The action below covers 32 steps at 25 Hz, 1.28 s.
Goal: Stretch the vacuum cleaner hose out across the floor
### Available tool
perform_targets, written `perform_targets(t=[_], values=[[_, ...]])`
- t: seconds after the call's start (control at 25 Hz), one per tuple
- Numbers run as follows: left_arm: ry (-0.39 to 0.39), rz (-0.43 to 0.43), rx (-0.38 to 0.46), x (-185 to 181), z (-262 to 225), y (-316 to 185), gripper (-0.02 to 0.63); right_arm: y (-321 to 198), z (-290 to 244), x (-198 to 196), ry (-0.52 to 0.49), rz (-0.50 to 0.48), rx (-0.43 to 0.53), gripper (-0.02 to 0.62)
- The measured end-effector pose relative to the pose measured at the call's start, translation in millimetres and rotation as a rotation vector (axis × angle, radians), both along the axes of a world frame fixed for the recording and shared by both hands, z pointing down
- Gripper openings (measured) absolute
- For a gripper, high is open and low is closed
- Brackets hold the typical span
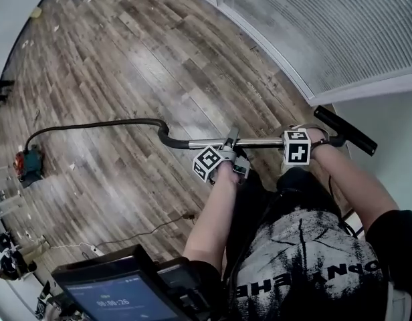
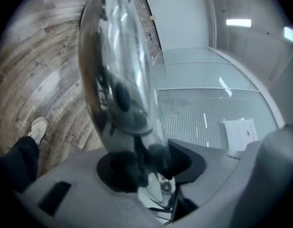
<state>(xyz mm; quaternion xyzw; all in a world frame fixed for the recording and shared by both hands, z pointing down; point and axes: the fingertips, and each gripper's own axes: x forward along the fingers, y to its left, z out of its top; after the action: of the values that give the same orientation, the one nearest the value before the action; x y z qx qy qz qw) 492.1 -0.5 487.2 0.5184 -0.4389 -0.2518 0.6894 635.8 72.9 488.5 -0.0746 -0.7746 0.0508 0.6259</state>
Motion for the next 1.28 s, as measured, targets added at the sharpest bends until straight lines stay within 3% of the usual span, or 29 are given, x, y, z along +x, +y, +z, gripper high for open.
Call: perform_targets(t=[0.4,0.52,0.56,0.64,0.88,1.2,1.28], values=[[0.013,-0.075,-0.054,50,8,21,0.195,-22,29,46,-0.056,-0.059,-0.032,0.14],[-0.001,-0.046,-0.036,72,10,33,0.113,-35,49,63,-0.046,-0.014,-0.03,0.139],[-0.035,-0.025,-0.022,76,12,38,0.035,-36,58,68,-0.041,0.002,-0.036,0.137],[-0.144,0.033,0.006,80,16,45,0.0,-38,76,75,-0.033,0.022,-0.049,0.137],[-0.464,0.18,0.141,67,25,19,-0.002,-59,140,81,-0.009,0.027,-0.053,0.137],[-0.786,0.374,0.286,66,93,-19,-0.001,-71,275,100,0.0,0.0,-0.052,0.138],[-0.829,0.397,0.323,69,114,-27,-0.002,-75,314,108,-0.012,0.019,-0.05,0.137]])
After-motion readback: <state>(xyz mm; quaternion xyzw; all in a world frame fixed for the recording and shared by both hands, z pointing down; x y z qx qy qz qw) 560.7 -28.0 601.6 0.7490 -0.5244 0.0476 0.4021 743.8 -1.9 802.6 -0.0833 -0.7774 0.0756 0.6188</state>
